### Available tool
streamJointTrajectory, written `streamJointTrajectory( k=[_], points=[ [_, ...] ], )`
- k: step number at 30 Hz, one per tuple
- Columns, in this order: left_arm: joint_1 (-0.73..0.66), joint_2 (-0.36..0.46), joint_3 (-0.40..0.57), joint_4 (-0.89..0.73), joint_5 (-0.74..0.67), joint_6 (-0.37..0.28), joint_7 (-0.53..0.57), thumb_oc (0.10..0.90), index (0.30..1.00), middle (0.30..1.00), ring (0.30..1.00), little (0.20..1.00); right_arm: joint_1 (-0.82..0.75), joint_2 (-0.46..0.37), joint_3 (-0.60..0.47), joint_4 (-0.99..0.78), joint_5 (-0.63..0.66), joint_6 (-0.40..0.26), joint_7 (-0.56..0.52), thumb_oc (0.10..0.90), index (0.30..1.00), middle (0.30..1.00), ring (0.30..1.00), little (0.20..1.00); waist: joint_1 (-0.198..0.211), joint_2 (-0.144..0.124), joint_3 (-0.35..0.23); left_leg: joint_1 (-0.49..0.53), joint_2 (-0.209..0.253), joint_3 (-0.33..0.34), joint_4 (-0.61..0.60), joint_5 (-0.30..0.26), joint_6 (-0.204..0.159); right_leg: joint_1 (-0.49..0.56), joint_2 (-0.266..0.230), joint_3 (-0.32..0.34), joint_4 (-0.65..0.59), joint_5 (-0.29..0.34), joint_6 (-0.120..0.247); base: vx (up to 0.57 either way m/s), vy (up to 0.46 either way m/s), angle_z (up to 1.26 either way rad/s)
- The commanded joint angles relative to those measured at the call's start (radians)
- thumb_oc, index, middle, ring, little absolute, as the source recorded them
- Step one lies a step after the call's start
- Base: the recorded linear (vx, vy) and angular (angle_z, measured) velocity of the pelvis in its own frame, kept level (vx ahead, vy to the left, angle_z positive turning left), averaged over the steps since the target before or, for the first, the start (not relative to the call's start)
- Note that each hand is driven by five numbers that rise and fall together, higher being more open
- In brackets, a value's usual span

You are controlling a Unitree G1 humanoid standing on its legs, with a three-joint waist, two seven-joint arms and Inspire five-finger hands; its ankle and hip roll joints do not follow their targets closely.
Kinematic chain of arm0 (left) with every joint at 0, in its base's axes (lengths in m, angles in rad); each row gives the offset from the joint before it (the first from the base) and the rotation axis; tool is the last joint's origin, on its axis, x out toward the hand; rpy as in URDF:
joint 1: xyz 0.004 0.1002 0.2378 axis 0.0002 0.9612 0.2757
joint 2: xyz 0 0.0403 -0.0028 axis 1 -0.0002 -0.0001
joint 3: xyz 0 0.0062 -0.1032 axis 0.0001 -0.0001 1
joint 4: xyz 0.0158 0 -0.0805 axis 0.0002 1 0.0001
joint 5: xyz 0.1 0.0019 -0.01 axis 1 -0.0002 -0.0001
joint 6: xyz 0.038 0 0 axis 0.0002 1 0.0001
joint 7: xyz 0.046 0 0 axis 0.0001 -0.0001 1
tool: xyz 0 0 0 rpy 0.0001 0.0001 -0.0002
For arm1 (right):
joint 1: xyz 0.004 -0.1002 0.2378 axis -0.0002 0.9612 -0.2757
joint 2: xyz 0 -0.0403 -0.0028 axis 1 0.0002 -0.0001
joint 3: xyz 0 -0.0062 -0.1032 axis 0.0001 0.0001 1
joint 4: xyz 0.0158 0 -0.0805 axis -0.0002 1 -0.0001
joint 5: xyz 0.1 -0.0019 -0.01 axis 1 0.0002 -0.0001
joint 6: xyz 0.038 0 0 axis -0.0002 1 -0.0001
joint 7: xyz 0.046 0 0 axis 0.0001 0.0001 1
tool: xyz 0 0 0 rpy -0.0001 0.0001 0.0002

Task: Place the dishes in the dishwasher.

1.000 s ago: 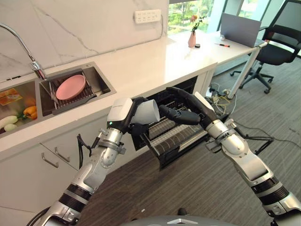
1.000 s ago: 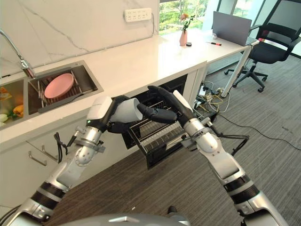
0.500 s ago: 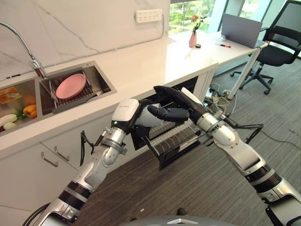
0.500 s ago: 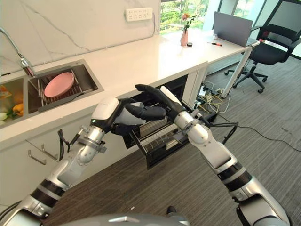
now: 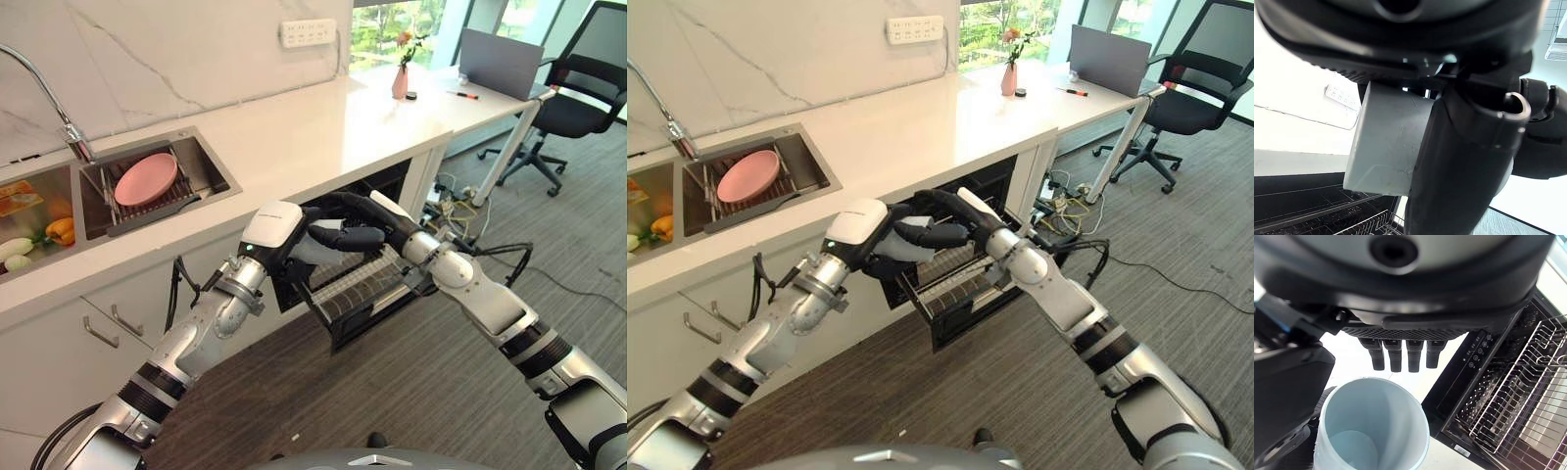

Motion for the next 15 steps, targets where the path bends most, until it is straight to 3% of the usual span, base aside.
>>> streamJointTrajectory(
  k=[1,8,15],
  points=[
    [-0.135,-0.009,-0.012,-0.036,0.043,-0.042,0.061,0.400,0.300,0.300,0.300,0.300,-0.125,0.022,-0.097,-0.063,-0.003,-0.079,-0.036,0.800,0.900,0.900,0.900,0.900,0.019,-0.020,-0.049,0.008,-0.028,0.021,0.011,-0.060,-0.022,0.040,-0.035,-0.012,0.027,-0.099,0.059,0.00,0.000,0.00],
    [-0.118,-0.007,0.003,-0.054,0.042,-0.047,0.064,0.400,0.300,0.300,0.300,0.300,-0.102,0.039,-0.099,-0.047,0.026,-0.071,-0.030,0.800,0.900,0.900,0.900,0.900,0.023,-0.022,-0.049,0.008,-0.026,0.021,0.011,-0.060,-0.022,0.041,-0.032,-0.013,0.026,-0.101,0.058,0.00,0.000,0.00],
    [-0.121,0.028,-0.007,-0.057,0.061,-0.052,0.067,0.400,0.300,0.300,0.300,0.300,-0.163,-0.045,-0.002,-0.041,0.256,-0.044,0.030,0.800,0.900,0.900,0.900,0.900,0.027,-0.032,-0.051,0.009,-0.021,0.020,0.011,-0.062,-0.029,0.044,-0.030,-0.015,0.026,-0.106,0.058,0.00,0.000,0.00]
  ],
)
